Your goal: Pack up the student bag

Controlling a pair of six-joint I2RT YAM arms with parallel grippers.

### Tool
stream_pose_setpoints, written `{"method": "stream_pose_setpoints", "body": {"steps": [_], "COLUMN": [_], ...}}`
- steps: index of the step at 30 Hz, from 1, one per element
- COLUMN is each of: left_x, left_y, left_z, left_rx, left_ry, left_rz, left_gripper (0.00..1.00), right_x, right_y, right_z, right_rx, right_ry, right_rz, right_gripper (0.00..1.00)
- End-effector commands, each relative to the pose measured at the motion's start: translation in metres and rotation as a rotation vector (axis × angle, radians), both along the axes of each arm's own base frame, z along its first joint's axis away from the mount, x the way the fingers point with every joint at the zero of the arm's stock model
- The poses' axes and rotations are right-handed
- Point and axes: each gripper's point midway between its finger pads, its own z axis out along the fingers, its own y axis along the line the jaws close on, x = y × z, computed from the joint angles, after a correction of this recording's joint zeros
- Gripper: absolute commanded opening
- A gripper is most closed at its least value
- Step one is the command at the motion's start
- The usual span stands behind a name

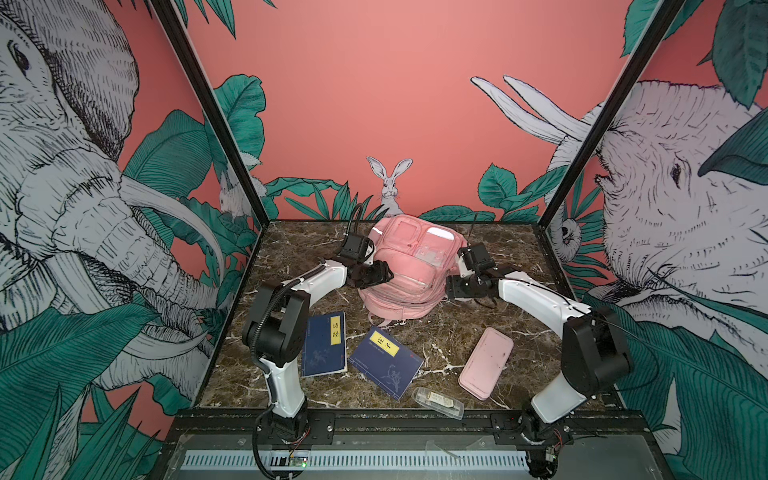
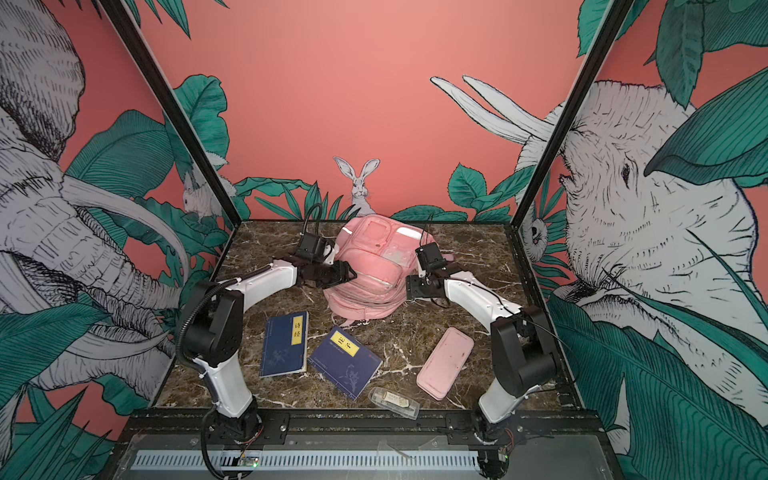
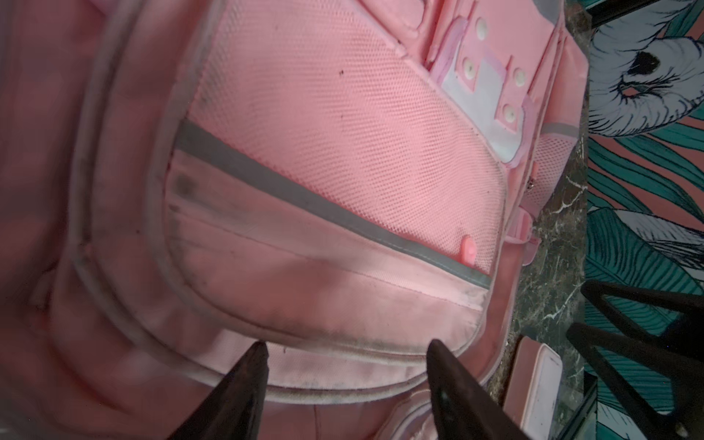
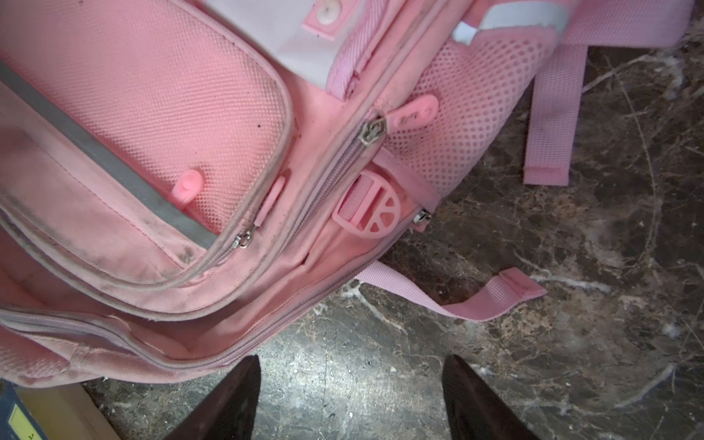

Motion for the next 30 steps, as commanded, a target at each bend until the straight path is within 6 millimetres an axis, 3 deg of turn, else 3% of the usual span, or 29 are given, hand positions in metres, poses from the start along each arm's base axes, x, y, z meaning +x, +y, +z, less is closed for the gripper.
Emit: {"method": "stream_pose_setpoints", "body": {"steps": [1,10,14,22,26,30], "left_x": [-0.003,-0.008,0.005,0.027,0.036,0.05], "left_y": [-0.01,-0.017,-0.016,-0.018,-0.008,0.018], "left_z": [0.017,0.004,0.005,-0.007,-0.009,-0.009], "left_rx": [-0.086,-0.113,-0.101,-0.077,-0.021,0.049], "left_ry": [-0.008,0.027,-0.024,-0.047,-0.056,-0.074], "left_rz": [0.039,0.073,0.094,0.108,0.109,0.135], "left_gripper": [0.67,0.65,0.64,0.5,0.49,0.48], "right_x": [0.006,0.006,0.004,0.003,0.003,0.003], "right_y": [0.004,0.024,0.036,0.049,0.058,0.06], "right_z": [0.005,-0.007,-0.013,-0.02,-0.028,-0.027], "right_rx": [0.035,0.153,0.237,0.338,0.372,0.363], "right_ry": [-0.052,0.002,0.036,0.034,0.06,0.047], "right_rz": [0.024,0.028,0.019,-0.005,-0.01,-0.004], "right_gripper": [0.77,0.76,0.76,0.76,0.76,0.75]}}
